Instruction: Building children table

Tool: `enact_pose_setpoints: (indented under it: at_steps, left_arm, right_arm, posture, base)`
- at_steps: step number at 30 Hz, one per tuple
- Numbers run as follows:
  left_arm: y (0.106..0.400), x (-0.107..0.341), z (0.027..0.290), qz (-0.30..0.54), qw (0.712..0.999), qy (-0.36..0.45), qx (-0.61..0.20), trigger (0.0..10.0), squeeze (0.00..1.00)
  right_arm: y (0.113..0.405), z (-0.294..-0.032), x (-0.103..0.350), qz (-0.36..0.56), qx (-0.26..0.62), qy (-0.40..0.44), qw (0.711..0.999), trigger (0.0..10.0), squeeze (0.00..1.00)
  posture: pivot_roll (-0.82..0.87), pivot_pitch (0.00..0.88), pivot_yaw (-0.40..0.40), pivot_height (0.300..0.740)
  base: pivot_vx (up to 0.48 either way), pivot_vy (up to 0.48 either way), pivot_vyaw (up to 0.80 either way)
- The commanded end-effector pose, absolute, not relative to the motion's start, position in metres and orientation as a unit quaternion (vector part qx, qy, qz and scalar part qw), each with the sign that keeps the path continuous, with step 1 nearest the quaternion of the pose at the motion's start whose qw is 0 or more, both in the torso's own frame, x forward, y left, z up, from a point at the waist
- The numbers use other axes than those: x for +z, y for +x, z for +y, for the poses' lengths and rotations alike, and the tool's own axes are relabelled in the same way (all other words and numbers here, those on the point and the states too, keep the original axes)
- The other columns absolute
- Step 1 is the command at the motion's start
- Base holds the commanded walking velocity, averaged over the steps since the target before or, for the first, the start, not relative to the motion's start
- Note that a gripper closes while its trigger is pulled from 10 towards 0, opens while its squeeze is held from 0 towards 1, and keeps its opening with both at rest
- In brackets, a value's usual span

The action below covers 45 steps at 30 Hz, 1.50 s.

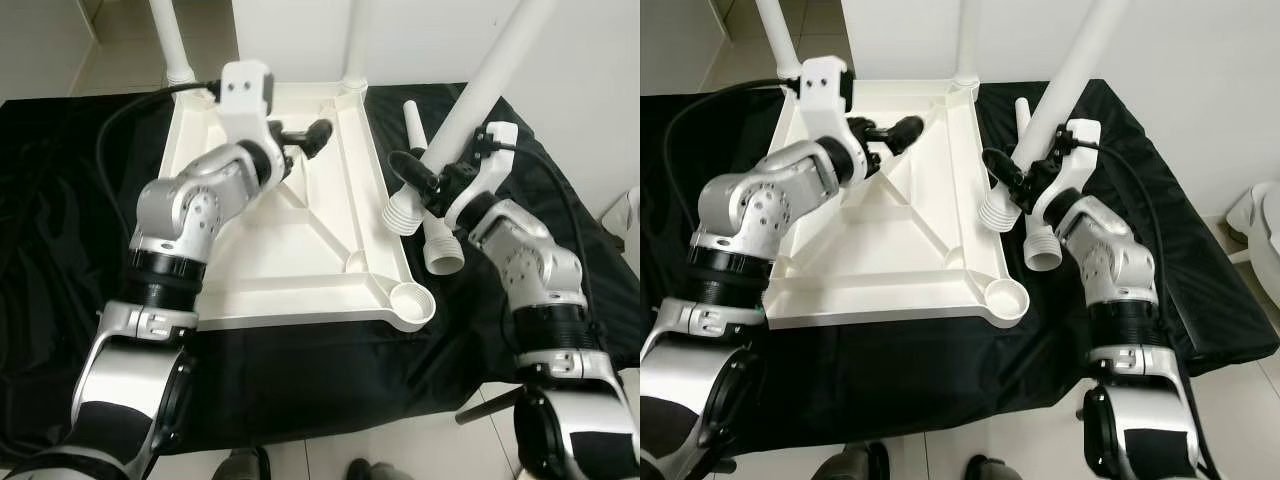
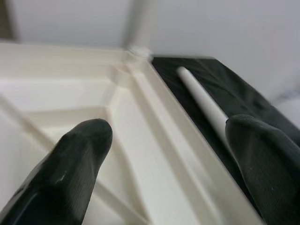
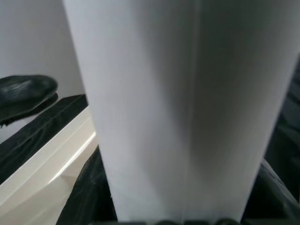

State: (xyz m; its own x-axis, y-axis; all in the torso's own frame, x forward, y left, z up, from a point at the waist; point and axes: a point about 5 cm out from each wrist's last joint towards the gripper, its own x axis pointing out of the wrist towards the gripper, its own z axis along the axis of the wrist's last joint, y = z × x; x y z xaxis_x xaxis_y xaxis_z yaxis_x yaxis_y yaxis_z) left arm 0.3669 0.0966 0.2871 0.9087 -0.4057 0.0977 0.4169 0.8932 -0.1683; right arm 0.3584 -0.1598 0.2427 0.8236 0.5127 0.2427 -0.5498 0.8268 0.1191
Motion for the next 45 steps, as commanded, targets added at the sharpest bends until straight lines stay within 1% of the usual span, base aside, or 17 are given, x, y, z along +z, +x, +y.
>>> enact_pose_setpoints:
  at_steps: [1, 7, 10, 12, 14, 15, 16, 19, 21, 26, 29, 32, 34, 36, 37, 38, 45]
  left_arm:
    - [0.364, 0.288, 0.099, -0.058, 0.976, -0.069, -0.197, 10.0, 0.0]
    - [0.358, 0.277, 0.095, -0.05, 0.976, -0.071, -0.202, 10.0, 0.0]
    - [0.34, 0.267, 0.079, -0.067, 0.961, -0.058, -0.264, 10.0, 0.0]
    - [0.34, 0.267, 0.079, -0.067, 0.961, -0.058, -0.264, 10.0, 0.0]
    - [0.326, 0.26, 0.068, -0.083, 0.94, -0.047, -0.326, 10.0, 0.0]
    - [0.326, 0.26, 0.068, -0.083, 0.94, -0.047, -0.326, 10.0, 0.0]
    - [0.32, 0.252, 0.062, -0.087, 0.932, -0.028, -0.352, 10.0, 0.0]
    - [0.315, 0.24, 0.057, -0.086, 0.925, -0.004, -0.371, 10.0, 0.0]
    - [0.305, 0.22, 0.048, -0.086, 0.912, 0.034, -0.399, 10.0, 0.0]
    - [0.294, 0.205, 0.043, -0.08, 0.901, 0.049, -0.425, 10.0, 0.0]
    - [0.294, 0.205, 0.043, -0.08, 0.901, 0.049, -0.425, 10.0, 0.0]
    - [0.285, 0.177, 0.044, -0.05, 0.895, 0.071, -0.438, 10.0, 0.0]
    - [0.285, 0.177, 0.044, -0.05, 0.895, 0.071, -0.438, 10.0, 0.0]
    - [0.275, 0.174, 0.046, -0.055, 0.882, 0.07, -0.464, 10.0, 0.0]
    - [0.275, 0.174, 0.046, -0.055, 0.882, 0.07, -0.464, 10.0, 0.0]
    - [0.269, 0.171, 0.047, -0.053, 0.872, 0.068, -0.481, 10.0, 0.0]
    - [0.262, 0.155, 0.051, -0.034, 0.858, 0.097, -0.503, 10.0, 0.0]
  right_arm:
    - [0.355, -0.158, 0.245, -0.116, 0.273, 0.079, 0.952, 10.0, 0.0]
    - [0.349, -0.153, 0.238, -0.12, 0.269, 0.079, 0.952, 10.0, 0.0]
    - [0.344, -0.151, 0.232, -0.121, 0.261, 0.086, 0.954, 10.0, 0.0]
    - [0.344, -0.151, 0.232, -0.121, 0.261, 0.086, 0.954, 10.0, 0.0]
    - [0.343, -0.153, 0.23, -0.123, 0.247, 0.085, 0.957, 10.0, 0.0]
    - [0.343, -0.153, 0.23, -0.123, 0.247, 0.085, 0.957, 10.0, 0.0]
    - [0.342, -0.156, 0.229, -0.125, 0.237, 0.085, 0.96, 10.0, 0.0]
    - [0.342, -0.158, 0.229, -0.128, 0.229, 0.084, 0.961, 10.0, 0.0]
    - [0.341, -0.164, 0.229, -0.133, 0.212, 0.082, 0.965, 10.0, 0.0]
    - [0.338, -0.172, 0.23, -0.138, 0.197, 0.08, 0.967, 10.0, 0.0]
    - [0.338, -0.172, 0.23, -0.138, 0.197, 0.08, 0.967, 10.0, 0.0]
    - [0.333, -0.182, 0.23, -0.147, 0.175, 0.087, 0.97, 10.0, 0.0]
    - [0.333, -0.182, 0.23, -0.147, 0.175, 0.087, 0.97, 10.0, 0.0]
    - [0.329, -0.185, 0.226, -0.144, 0.173, 0.087, 0.97, 10.0, 0.0]
    - [0.329, -0.185, 0.226, -0.144, 0.173, 0.087, 0.97, 10.0, 0.0]
    - [0.328, -0.186, 0.222, -0.139, 0.172, 0.083, 0.972, 10.0, 0.0]
    - [0.325, -0.189, 0.219, -0.133, 0.167, 0.072, 0.974, 10.0, 0.0]
  posture:
    - [-0.01, 0.11, 0.004, 0.74]
    - [-0.01, 0.103, 0.004, 0.74]
    - [-0.01, 0.094, 0.002, 0.74]
    - [-0.01, 0.094, 0.002, 0.74]
    - [-0.01, 0.097, -0.002, 0.74]
    - [-0.01, 0.097, -0.002, 0.74]
    - [-0.01, 0.099, -0.001, 0.74]
    - [0.0, 0.102, 0.0, 0.74]
    - [-0.01, 0.111, 0.012, 0.74]
    - [-0.01, 0.119, 0.02, 0.74]
    - [-0.01, 0.119, 0.02, 0.74]
    - [-0.02, 0.127, 0.018, 0.74]
    - [-0.02, 0.127, 0.018, 0.74]
    - [-0.01, 0.131, 0.016, 0.74]
    - [-0.01, 0.131, 0.016, 0.74]
    - [-0.01, 0.132, 0.017, 0.74]
    - [-0.01, 0.135, 0.019, 0.74]
  base:
    - [0.0, 0.0, 0.0]
    - [0.0, 0.0, 0.0]
    - [0.0, 0.0, 0.0]
    - [0.0, 0.0, 0.0]
    - [0.0, 0.0, 0.0]
    - [0.0, 0.0, 0.0]
    - [0.0, 0.0, 0.0]
    - [0.0, 0.0, 0.0]
    - [0.0, 0.0, 0.0]
    - [0.0, 0.0, 0.0]
    - [0.0, 0.0, 0.0]
    - [0.0, 0.0, 0.0]
    - [0.0, 0.0, 0.0]
    - [0.0, 0.0, 0.0]
    - [0.0, 0.0, 0.0]
    - [0.0, 0.0, 0.0]
    - [0.0, 0.0, 0.0]
